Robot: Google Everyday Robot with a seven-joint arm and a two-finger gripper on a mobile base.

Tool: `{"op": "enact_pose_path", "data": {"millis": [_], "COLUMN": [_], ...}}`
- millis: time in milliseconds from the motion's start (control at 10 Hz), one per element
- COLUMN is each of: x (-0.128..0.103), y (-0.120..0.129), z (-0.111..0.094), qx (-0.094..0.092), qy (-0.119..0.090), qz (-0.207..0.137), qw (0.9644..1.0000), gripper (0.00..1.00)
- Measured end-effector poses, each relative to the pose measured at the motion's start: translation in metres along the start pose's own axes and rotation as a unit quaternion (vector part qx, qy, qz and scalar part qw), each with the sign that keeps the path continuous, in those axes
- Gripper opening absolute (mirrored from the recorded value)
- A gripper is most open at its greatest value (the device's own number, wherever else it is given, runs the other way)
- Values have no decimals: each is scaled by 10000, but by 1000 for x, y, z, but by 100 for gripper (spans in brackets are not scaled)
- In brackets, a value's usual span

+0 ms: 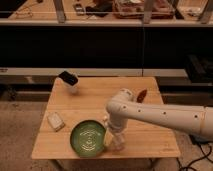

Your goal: Stand the bottle upright

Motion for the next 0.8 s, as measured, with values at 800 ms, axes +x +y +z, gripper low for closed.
{"op": "enact_pose_path", "data": {"millis": [800], "x": [-6], "y": [12], "z": [22], "qx": [-156], "qy": [-143], "qz": [88], "qw": [9997], "gripper": [80]}}
